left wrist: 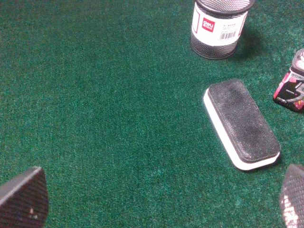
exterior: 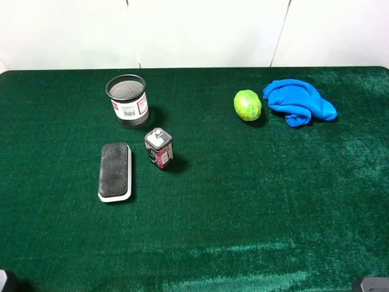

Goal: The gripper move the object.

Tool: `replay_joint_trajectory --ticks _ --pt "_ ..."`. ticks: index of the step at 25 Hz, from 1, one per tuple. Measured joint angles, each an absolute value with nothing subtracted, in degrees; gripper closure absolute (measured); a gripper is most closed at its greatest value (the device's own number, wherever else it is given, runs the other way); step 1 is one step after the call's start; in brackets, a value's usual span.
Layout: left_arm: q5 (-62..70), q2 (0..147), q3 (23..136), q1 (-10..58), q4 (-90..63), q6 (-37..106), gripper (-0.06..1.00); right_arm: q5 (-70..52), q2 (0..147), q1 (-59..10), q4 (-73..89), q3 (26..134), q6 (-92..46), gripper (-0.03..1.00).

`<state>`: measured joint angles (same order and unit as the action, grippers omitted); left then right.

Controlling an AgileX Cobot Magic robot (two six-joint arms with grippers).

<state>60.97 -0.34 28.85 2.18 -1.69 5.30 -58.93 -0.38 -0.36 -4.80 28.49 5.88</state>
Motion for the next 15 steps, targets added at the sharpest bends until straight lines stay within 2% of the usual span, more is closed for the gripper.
replay_joint_trajectory --ticks 15 --pt "61.0 -0.3 28.8 2.2 -1.7 5.3 -0.05 -58.9 -0.4 -0.4 -4.8 28.5 5.9 0.27"
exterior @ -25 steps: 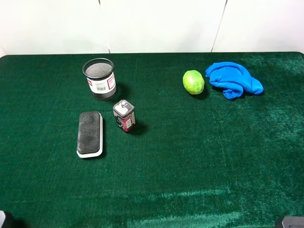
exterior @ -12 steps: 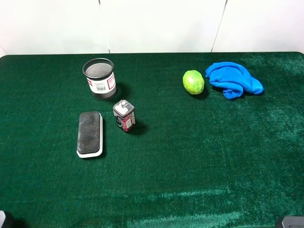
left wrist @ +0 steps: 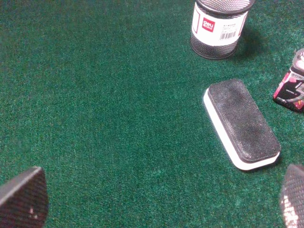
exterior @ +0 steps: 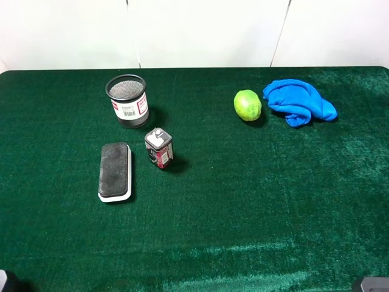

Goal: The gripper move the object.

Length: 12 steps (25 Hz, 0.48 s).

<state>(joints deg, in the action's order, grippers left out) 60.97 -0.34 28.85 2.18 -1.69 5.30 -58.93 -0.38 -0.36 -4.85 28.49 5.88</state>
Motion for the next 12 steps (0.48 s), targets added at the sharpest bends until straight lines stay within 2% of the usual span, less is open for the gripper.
replay_joint_trajectory --ticks 12 --pt "61.0 -0.3 28.8 2.2 -1.7 5.3 -0.05 -58.9 -0.4 -0.4 -4.8 28.5 5.9 0.27"
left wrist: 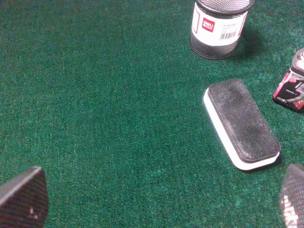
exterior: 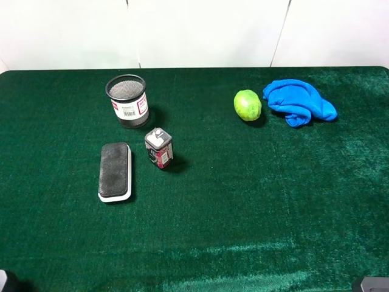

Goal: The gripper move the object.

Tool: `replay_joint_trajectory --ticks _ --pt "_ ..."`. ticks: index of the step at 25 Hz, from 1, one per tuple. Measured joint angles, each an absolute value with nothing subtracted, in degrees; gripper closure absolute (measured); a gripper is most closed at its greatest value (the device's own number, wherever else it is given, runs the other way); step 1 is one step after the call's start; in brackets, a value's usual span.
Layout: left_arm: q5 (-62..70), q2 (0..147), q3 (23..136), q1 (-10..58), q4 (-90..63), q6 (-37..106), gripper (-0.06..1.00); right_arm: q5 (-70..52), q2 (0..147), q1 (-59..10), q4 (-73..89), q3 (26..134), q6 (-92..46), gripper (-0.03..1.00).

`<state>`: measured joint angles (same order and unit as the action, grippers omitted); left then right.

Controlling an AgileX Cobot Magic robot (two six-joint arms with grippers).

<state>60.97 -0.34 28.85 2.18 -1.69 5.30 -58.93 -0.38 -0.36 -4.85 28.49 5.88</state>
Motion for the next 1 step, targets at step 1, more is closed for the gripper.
replay_joint_trajectory --ticks 1 --pt "61.0 -0.3 28.8 2.2 -1.7 5.3 -0.05 -58.9 -0.4 -0.4 -4.8 28.5 5.9 0.27"
